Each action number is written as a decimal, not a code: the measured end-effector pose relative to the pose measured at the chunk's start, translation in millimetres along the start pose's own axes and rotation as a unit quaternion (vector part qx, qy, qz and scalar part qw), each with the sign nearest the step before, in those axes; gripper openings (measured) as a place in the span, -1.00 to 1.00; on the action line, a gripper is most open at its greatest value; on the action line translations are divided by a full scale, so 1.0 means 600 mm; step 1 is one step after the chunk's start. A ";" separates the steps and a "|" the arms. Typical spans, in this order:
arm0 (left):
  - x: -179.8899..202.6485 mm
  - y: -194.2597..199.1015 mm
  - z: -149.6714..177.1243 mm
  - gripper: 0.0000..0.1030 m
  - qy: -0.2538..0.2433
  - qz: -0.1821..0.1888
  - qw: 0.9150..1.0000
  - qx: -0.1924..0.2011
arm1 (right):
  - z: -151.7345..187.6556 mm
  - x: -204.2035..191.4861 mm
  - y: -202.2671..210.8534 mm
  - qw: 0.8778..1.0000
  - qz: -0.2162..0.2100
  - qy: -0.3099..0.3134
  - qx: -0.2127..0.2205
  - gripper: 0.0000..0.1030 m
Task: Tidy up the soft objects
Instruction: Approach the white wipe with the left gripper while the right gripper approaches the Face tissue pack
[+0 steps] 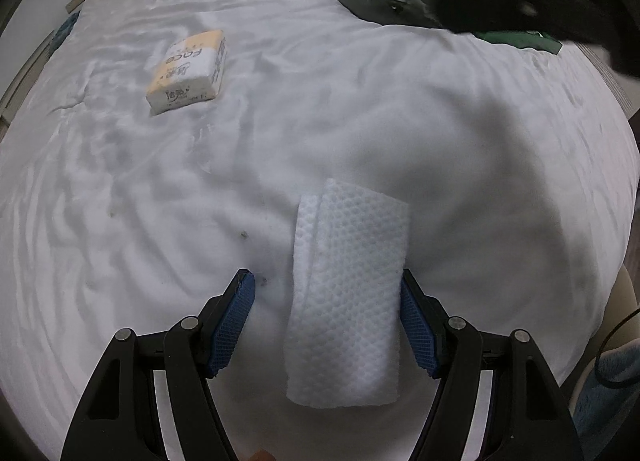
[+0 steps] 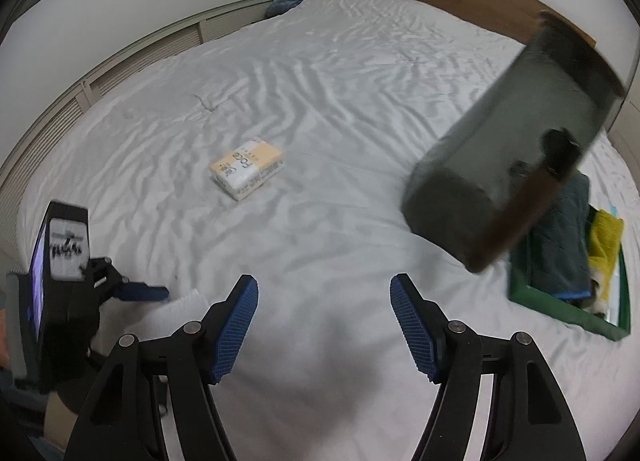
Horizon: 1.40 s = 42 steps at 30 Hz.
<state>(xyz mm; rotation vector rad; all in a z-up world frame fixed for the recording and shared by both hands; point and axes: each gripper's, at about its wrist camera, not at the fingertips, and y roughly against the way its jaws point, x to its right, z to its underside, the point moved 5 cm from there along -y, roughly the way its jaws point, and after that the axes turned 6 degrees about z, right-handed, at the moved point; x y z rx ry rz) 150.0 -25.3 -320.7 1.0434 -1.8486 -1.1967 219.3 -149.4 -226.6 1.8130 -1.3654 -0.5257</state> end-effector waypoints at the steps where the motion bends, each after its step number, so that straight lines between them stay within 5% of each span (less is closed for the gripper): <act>1: -0.002 -0.001 0.002 0.27 0.001 0.002 1.000 0.001 | -0.006 -0.004 -0.008 1.000 -0.002 -0.002 -0.002 0.34; 23: -0.072 0.028 0.048 0.27 0.005 0.031 0.999 0.011 | -0.150 -0.090 -0.257 0.980 -0.144 -0.113 -0.073 0.36; 34: -0.076 0.023 0.051 0.27 0.009 0.033 0.999 0.011 | -0.194 -0.124 -0.353 0.985 -0.100 -0.087 -0.110 0.48; 42: -0.076 0.022 0.051 0.27 0.014 0.030 0.999 0.008 | -0.178 -0.142 -0.333 0.991 -0.098 -0.023 -0.088 0.27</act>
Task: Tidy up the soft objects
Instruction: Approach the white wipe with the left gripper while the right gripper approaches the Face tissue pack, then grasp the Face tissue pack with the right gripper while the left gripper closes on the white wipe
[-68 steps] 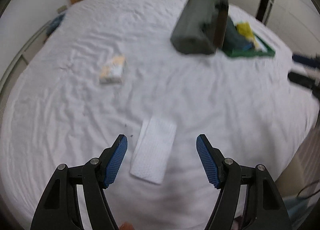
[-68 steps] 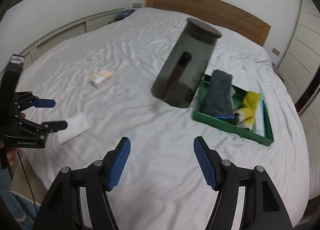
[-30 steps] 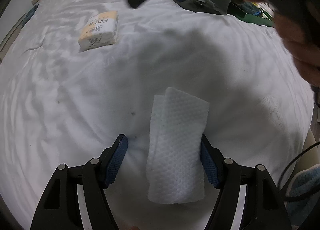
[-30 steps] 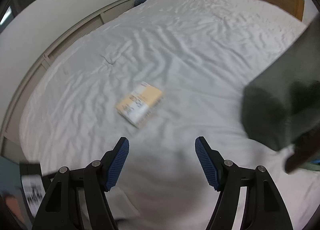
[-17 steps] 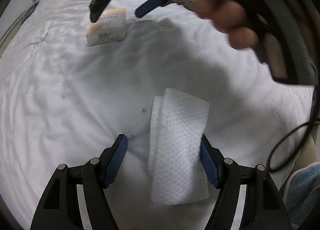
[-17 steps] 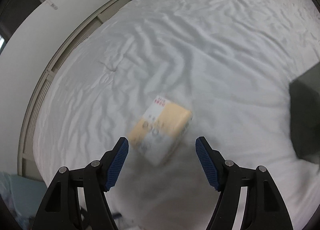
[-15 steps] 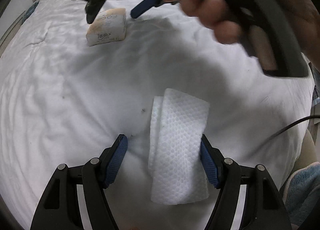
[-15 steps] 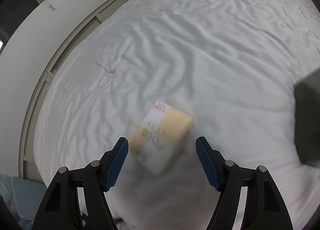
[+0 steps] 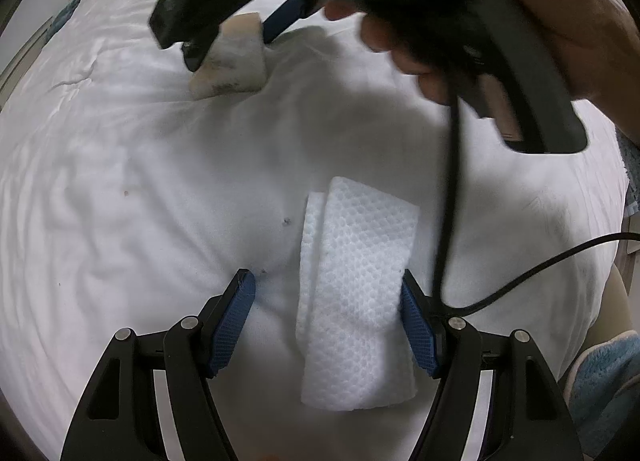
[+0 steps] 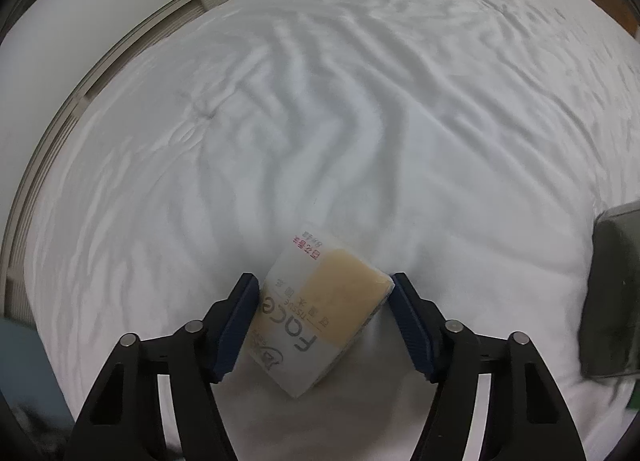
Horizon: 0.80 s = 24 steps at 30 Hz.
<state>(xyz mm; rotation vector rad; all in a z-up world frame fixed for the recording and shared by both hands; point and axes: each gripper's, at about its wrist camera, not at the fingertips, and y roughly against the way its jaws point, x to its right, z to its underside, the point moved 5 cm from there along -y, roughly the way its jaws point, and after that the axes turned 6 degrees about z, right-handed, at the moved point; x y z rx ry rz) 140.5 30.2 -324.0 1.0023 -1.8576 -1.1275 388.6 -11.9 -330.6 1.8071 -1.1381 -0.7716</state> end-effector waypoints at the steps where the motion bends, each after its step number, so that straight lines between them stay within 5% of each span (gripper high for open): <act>1: 0.000 0.001 0.001 0.27 0.000 -0.002 1.000 0.000 | 0.005 0.000 0.006 1.000 -0.004 0.005 0.000 0.26; 15: 0.021 -0.019 -0.016 0.27 0.002 -0.013 1.000 -0.008 | 0.152 0.062 0.124 0.992 -0.024 0.121 -0.025 0.18; 24: 0.037 -0.018 -0.022 0.27 -0.003 -0.020 1.000 -0.011 | 0.315 0.104 0.189 0.977 -0.029 0.187 -0.101 0.07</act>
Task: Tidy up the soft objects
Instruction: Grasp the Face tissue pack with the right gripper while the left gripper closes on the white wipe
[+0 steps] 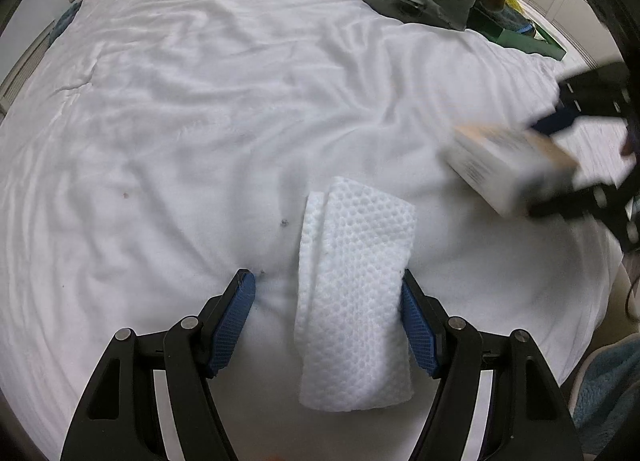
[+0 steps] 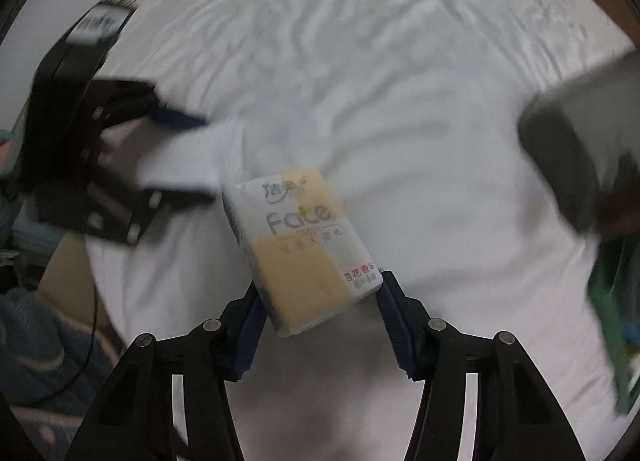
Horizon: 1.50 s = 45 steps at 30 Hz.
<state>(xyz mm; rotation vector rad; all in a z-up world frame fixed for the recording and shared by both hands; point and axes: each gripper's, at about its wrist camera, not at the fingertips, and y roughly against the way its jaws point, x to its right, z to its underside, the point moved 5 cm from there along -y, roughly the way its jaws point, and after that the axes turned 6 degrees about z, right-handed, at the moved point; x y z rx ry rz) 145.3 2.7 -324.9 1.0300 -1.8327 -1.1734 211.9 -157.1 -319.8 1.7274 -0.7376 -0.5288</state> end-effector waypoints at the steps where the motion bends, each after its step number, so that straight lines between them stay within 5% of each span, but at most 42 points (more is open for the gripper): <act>1: 0.002 -0.001 -0.002 0.27 0.000 -0.001 1.000 -0.001 | 0.009 0.001 -0.002 1.000 -0.007 -0.004 -0.002 0.11; 5: 0.004 -0.009 -0.006 0.27 -0.005 -0.007 1.000 -0.004 | 0.041 -0.011 0.004 1.000 -0.017 -0.012 0.002 0.26; 7: 0.007 -0.010 -0.006 0.27 -0.006 -0.009 1.000 -0.006 | 0.042 -0.018 0.012 1.000 0.006 0.012 0.008 0.51; 12: 0.026 -0.015 -0.017 0.27 -0.006 -0.013 1.000 -0.008 | 0.039 -0.046 0.046 0.994 0.058 0.093 0.017 0.64; 20: 0.018 -0.017 -0.019 0.27 -0.003 -0.018 1.000 -0.011 | -0.028 -0.077 0.017 0.981 0.059 0.183 0.006 0.60; 23: 0.018 -0.021 -0.021 0.27 -0.001 -0.019 1.000 -0.010 | -0.039 -0.081 -0.006 0.983 0.044 0.179 -0.006 0.25; 28: 0.016 -0.024 -0.021 0.27 0.002 -0.020 1.000 -0.005 | -0.027 -0.081 -0.036 0.990 0.044 0.131 -0.011 0.14; 33: 0.015 -0.023 -0.016 0.27 0.006 -0.024 1.000 0.005 | -0.011 -0.061 -0.044 0.998 0.058 0.003 0.004 0.12; 38: 0.016 -0.024 -0.016 0.27 0.013 -0.024 1.000 0.010 | 0.002 -0.043 -0.033 0.988 0.068 -0.137 0.029 0.09; 45: 0.019 -0.022 -0.017 0.27 0.014 -0.025 1.000 0.013 | 0.006 -0.034 -0.037 0.976 0.073 -0.202 0.044 0.10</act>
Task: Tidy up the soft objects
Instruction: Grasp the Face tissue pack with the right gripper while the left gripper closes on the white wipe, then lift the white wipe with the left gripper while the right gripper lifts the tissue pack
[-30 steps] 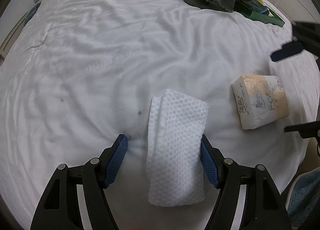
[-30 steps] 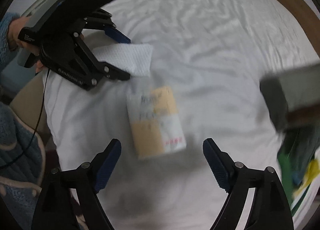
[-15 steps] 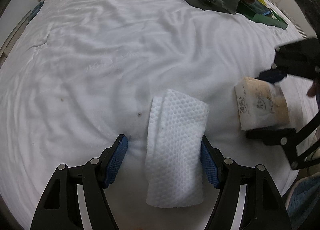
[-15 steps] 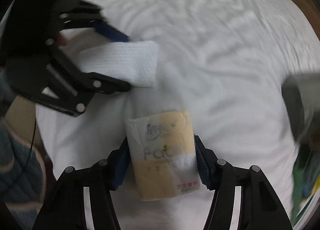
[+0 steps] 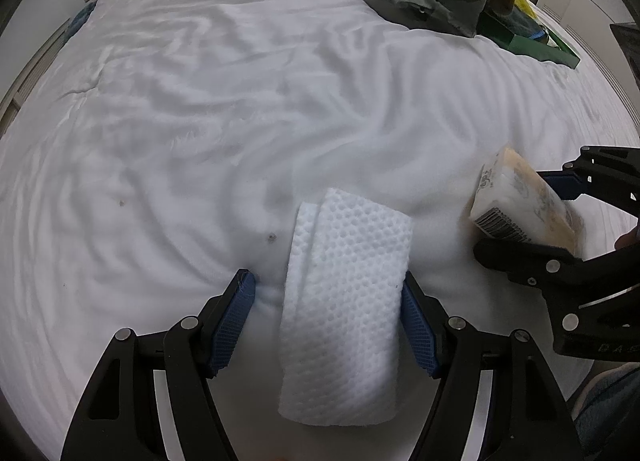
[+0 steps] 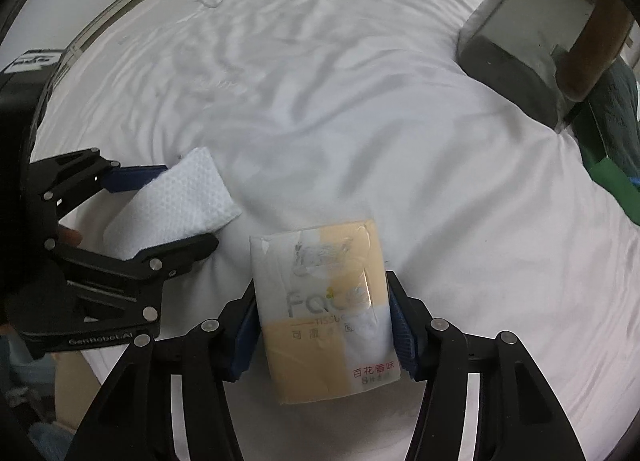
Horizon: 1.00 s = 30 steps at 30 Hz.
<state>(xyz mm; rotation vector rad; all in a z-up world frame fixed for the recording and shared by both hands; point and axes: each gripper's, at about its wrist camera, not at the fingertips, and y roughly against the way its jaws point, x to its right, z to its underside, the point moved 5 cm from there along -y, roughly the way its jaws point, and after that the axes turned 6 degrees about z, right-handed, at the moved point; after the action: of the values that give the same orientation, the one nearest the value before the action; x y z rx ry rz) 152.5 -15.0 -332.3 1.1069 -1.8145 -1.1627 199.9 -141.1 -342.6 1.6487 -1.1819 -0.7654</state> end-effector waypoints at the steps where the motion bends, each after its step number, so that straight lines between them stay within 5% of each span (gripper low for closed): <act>1: 0.000 0.000 -0.001 0.27 0.001 0.000 1.000 0.001 | -0.001 0.001 0.000 1.000 0.000 0.000 0.001 0.10; 13: -0.024 0.003 -0.005 0.27 0.007 0.029 1.000 0.000 | 0.001 0.000 0.009 1.000 0.007 0.014 -0.001 0.10; 19: -0.017 0.002 -0.014 0.25 -0.018 0.006 1.000 -0.009 | -0.003 -0.006 0.002 1.000 0.010 0.018 -0.002 0.09; 21: -0.015 0.002 -0.019 0.13 -0.019 0.005 1.000 -0.010 | -0.004 -0.005 0.002 1.000 0.010 0.020 -0.001 0.07; 26: -0.002 0.007 -0.030 -0.66 -0.030 0.007 0.999 -0.012 | -0.005 -0.007 0.004 0.999 0.018 0.028 0.006 -0.01; 30: 0.010 0.016 -0.034 -0.80 -0.033 -0.006 0.999 -0.001 | -0.001 -0.008 0.010 0.999 0.025 0.027 0.018 -0.06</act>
<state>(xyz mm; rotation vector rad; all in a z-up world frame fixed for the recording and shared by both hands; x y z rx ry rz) 165.5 -25.1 -315.4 1.0908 -1.8592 -1.2214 196.6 -136.9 -337.2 1.6523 -1.1997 -0.6677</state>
